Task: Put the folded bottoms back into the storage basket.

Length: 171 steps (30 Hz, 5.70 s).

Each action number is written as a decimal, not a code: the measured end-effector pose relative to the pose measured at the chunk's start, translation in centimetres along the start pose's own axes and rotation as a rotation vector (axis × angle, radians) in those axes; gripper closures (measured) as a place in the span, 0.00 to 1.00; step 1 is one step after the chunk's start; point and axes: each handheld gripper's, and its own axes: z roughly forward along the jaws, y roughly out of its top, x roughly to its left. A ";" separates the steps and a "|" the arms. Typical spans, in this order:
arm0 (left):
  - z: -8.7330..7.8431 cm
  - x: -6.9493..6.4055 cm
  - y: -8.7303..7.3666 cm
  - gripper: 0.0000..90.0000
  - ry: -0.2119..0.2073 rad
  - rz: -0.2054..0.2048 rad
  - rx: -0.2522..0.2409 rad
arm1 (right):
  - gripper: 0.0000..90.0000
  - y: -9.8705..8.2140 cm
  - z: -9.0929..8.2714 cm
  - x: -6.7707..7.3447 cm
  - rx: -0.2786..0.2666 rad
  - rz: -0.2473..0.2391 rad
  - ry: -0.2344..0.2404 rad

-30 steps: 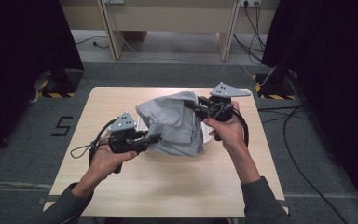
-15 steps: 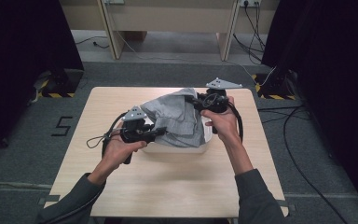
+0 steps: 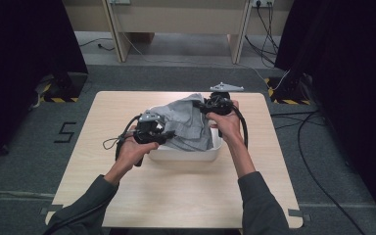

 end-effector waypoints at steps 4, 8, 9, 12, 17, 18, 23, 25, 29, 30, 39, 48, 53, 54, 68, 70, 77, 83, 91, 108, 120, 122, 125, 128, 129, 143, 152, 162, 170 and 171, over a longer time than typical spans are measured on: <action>0.8 0.4 -0.4 0.81 0.007 -0.009 0.017 | 0.81 -0.4 0.9 -0.3 0.024 -0.006 -0.014; 1.2 0.5 -0.6 0.81 0.020 -0.001 0.031 | 0.81 -0.9 1.9 -0.8 0.048 0.009 -0.026; 1.3 0.6 -0.7 0.81 0.025 -0.001 0.033 | 0.81 -0.9 1.9 -0.8 0.048 0.009 -0.026; 1.9 0.7 -0.7 0.81 0.036 0.001 0.046 | 0.81 -1.2 2.2 -1.2 0.056 0.023 -0.037; 2.6 0.5 -1.0 0.80 0.041 0.011 0.072 | 0.81 -1.8 2.9 -1.6 0.087 0.019 -0.050; 2.6 0.5 -1.0 0.80 0.041 0.012 0.074 | 0.81 -2.0 3.0 -1.6 0.091 0.023 -0.048; 2.9 0.6 -1.2 0.79 0.044 0.013 0.100 | 0.81 -2.8 3.3 -2.0 0.122 0.043 -0.059; 3.1 0.9 -1.4 0.79 0.046 0.007 0.110 | 0.81 -3.0 3.4 -2.0 0.126 0.050 -0.062; 3.5 1.1 -1.6 0.79 0.048 0.007 0.139 | 0.80 -3.4 3.5 -2.2 0.156 0.053 -0.076; 3.6 1.1 -1.7 0.79 0.050 0.004 0.143 | 0.80 -3.4 3.6 -2.2 0.162 0.055 -0.079; 4.0 1.6 -2.2 0.71 0.063 0.004 0.185 | 0.69 -3.8 4.5 -2.0 0.262 0.056 -0.095; 2.8 1.5 -1.3 0.62 0.095 -0.006 0.114 | 0.54 -3.3 3.7 -1.7 0.234 0.094 -0.129; 2.5 0.7 -1.0 0.62 0.084 0.013 0.100 | 0.51 -3.1 3.4 -1.2 0.226 0.085 -0.117; 2.4 0.6 -1.1 0.62 0.080 0.014 0.097 | 0.50 -3.1 3.3 -1.1 0.226 0.084 -0.112; -0.1 -0.5 -2.0 0.53 0.009 0.005 0.043 | 0.44 -4.1 1.3 0.8 0.185 0.066 -0.039; -0.9 -0.8 -2.3 0.53 -0.006 0.002 0.025 | 0.44 -4.3 0.9 1.0 0.173 0.073 -0.027; -2.1 -1.5 -2.9 0.51 -0.036 0.010 0.017 | 0.44 -4.8 -0.2 1.5 0.152 0.070 -0.005; -3.0 -2.1 -3.3 0.50 -0.053 0.015 -0.002 | 0.44 -5.3 -1.2 2.5 0.141 0.046 0.027; -3.9 -2.3 -4.1 0.50 -0.069 0.007 -0.019 | 0.44 -5.8 -2.2 3.4 0.128 0.011 0.037; -5.4 -1.6 -6.3 0.39 -0.074 -0.036 -0.059 | 0.42 -7.3 -4.6 4.6 0.079 -0.015 0.066; -6.3 -1.4 -8.2 0.35 -0.064 -0.036 -0.082 | 0.42 -9.5 -6.4 5.6 0.051 -0.028 0.079; -6.3 -1.4 -8.5 0.35 -0.058 -0.035 -0.079 | 0.42 -9.9 -6.6 5.8 0.041 -0.038 0.063; -6.3 -1.4 -8.7 0.35 -0.047 -0.024 -0.079 | 0.42 -10.2 -6.9 6.0 0.022 -0.035 0.068; -6.3 -1.5 -9.0 0.35 -0.047 -0.021 -0.078 | 0.41 -10.5 -7.1 6.3 0.030 -0.038 0.084; -6.4 -1.6 -9.1 0.35 -0.047 -0.020 -0.076 | 0.41 -10.6 -7.1 6.3 0.025 -0.043 0.084; -6.5 -1.5 -10.5 0.31 -0.043 -0.018 -0.054 | 0.37 -12.4 -8.4 6.9 0.032 -0.067 0.101; -6.7 -1.1 -12.3 0.27 -0.027 -0.036 -0.006 | 0.33 -13.1 -8.7 7.8 0.044 -0.065 0.098; -7.1 -0.4 -14.2 0.27 -0.025 -0.052 0.016 | 0.33 -15.2 -10.2 7.5 0.070 -0.043 0.073; -7.3 0.5 -16.9 0.27 -0.007 -0.073 0.050 | 0.34 -17.5 -11.3 6.5 0.074 -0.006 0.024; -7.3 0.6 -17.1 0.26 -0.008 -0.076 0.050 | 0.34 -17.8 -11.5 6.4 0.076 0.003 0.016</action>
